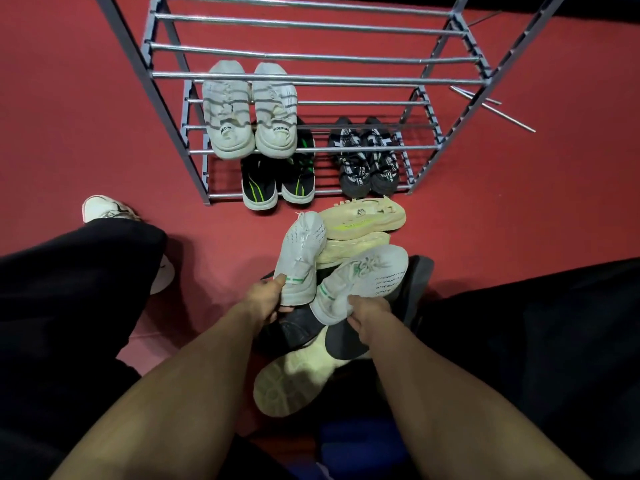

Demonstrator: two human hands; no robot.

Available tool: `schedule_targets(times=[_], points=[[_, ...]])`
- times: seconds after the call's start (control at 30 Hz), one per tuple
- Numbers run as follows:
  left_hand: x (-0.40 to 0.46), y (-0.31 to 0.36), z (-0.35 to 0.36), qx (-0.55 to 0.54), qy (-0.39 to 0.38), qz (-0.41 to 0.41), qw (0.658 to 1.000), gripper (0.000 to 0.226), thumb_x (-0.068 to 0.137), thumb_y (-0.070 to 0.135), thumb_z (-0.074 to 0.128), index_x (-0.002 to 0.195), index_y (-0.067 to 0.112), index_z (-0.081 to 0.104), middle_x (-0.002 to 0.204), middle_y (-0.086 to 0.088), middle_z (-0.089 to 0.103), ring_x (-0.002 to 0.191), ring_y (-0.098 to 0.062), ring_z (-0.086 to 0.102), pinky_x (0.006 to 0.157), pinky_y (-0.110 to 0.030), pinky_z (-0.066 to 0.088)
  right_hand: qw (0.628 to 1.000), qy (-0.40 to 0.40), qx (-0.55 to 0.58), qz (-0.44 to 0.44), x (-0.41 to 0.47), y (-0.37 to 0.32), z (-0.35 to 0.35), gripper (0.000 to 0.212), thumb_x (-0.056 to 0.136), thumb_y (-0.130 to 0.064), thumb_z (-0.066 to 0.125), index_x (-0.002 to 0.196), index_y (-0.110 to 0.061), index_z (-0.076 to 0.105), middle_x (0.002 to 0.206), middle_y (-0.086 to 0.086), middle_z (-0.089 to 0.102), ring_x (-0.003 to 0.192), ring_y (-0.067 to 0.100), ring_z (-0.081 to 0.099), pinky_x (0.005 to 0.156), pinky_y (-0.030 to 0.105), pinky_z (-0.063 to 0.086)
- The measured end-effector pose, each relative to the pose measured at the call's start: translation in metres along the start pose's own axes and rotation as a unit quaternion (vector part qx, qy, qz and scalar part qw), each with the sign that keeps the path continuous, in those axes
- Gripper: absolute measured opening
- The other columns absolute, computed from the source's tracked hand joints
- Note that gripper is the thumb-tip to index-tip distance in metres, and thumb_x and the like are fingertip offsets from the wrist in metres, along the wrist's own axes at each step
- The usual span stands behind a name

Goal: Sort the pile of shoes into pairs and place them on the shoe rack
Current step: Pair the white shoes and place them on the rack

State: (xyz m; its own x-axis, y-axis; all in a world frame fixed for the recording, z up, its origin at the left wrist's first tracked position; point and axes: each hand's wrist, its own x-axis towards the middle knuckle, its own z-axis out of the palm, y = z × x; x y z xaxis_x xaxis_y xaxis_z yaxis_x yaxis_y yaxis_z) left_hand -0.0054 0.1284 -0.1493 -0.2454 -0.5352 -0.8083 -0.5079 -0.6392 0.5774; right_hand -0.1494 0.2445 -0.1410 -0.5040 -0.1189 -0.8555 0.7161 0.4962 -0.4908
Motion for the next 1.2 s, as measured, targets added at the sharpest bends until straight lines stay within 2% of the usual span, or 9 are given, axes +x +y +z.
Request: schedule_targets(times=[0.1,0.23,0.37,0.47,0.63,0.8,0.9,1.03,1.2], points=[[-0.003,-0.002,-0.004,0.02,-0.017,0.027,0.999,0.017,0.094,0.035,0.054,0.101,0.021,0.061,0.067,-0.002,0.059,0.037,-0.005,0.048,0.035,-0.013,0.03,0.999,-0.008,0.001,0.032,0.002,-0.001,-0.006,0.036,0.091,0.002,0.055,0.126,-0.003,0.055,0.085,0.005,0.058,0.065,0.013,0.051,0.066,0.023,0.048],[-0.002,-0.005,-0.006,-0.034,-0.075,0.033,0.996,0.027,0.094,0.025,0.058,0.121,0.031,0.059,0.095,0.003,0.067,0.075,-0.009,0.062,0.049,-0.02,0.055,0.998,0.004,0.059,0.033,0.007,0.005,-0.01,0.026,0.089,0.006,0.048,0.11,-0.007,0.057,0.084,0.004,0.057,0.067,0.012,0.051,0.059,0.021,0.044],[-0.003,0.006,0.005,-0.099,-0.069,0.08,0.989,0.028,0.095,0.013,0.055,0.12,0.025,0.061,0.1,-0.008,0.066,0.068,-0.014,0.062,0.045,-0.022,0.051,0.988,0.083,0.094,-0.089,0.01,0.0,-0.006,0.031,0.088,-0.003,0.053,0.118,-0.009,0.057,0.1,0.009,0.065,0.078,0.022,0.059,0.069,0.03,0.05],[-0.007,0.028,0.016,-0.098,-0.038,0.098,0.99,0.028,0.095,0.017,0.056,0.122,0.024,0.059,0.105,-0.004,0.066,0.076,-0.016,0.063,0.049,-0.023,0.055,0.965,0.168,-0.007,-0.203,0.008,-0.033,-0.009,0.03,0.092,-0.012,0.051,0.121,-0.012,0.06,0.115,0.011,0.067,0.107,0.033,0.062,0.095,0.037,0.049],[-0.013,0.084,0.033,-0.113,0.014,0.193,0.975,0.022,0.098,0.021,0.051,0.114,0.012,0.063,0.08,-0.008,0.069,0.047,-0.019,0.06,0.045,-0.027,0.052,0.908,0.18,-0.21,-0.314,0.002,-0.148,-0.027,0.033,0.092,-0.014,0.049,0.119,-0.014,0.066,0.116,0.015,0.067,0.108,0.038,0.061,0.085,0.033,0.046],[-0.002,0.139,0.057,-0.098,0.022,0.195,0.976,0.028,0.098,0.027,0.05,0.108,0.004,0.062,0.085,-0.008,0.068,0.049,-0.019,0.064,0.053,-0.035,0.059,0.864,0.234,-0.303,-0.328,0.011,-0.245,-0.032,0.036,0.088,-0.015,0.053,0.121,-0.01,0.066,0.125,0.018,0.064,0.118,0.039,0.057,0.095,0.036,0.046],[0.017,0.162,0.068,-0.092,0.026,0.177,0.979,0.034,0.097,0.032,0.05,0.111,0.003,0.059,0.104,-0.013,0.067,0.063,-0.021,0.069,0.056,-0.035,0.061,0.864,0.249,-0.298,-0.32,0.026,-0.273,-0.02,0.036,0.09,-0.013,0.054,0.123,-0.006,0.064,0.127,0.018,0.064,0.119,0.037,0.058,0.096,0.036,0.046],[0.048,0.187,0.078,-0.083,0.056,0.193,0.976,0.027,0.097,0.03,0.05,0.106,0.007,0.06,0.101,-0.014,0.069,0.067,-0.028,0.069,0.053,-0.032,0.06,0.863,0.243,-0.331,-0.293,0.057,-0.302,0.007,0.037,0.096,-0.014,0.049,0.129,0.0,0.056,0.135,0.019,0.057,0.125,0.035,0.053,0.099,0.035,0.044],[0.109,0.207,0.088,-0.021,0.123,0.252,0.96,0.06,0.069,0.069,0.046,0.109,0.028,0.062,0.102,-0.001,0.073,0.086,-0.03,0.072,0.078,-0.049,0.059,0.75,0.195,-0.553,-0.306,0.078,-0.334,0.039,0.037,0.097,-0.011,0.042,0.13,-0.004,0.058,0.134,0.013,0.057,0.124,0.03,0.055,0.085,0.03,0.044]])
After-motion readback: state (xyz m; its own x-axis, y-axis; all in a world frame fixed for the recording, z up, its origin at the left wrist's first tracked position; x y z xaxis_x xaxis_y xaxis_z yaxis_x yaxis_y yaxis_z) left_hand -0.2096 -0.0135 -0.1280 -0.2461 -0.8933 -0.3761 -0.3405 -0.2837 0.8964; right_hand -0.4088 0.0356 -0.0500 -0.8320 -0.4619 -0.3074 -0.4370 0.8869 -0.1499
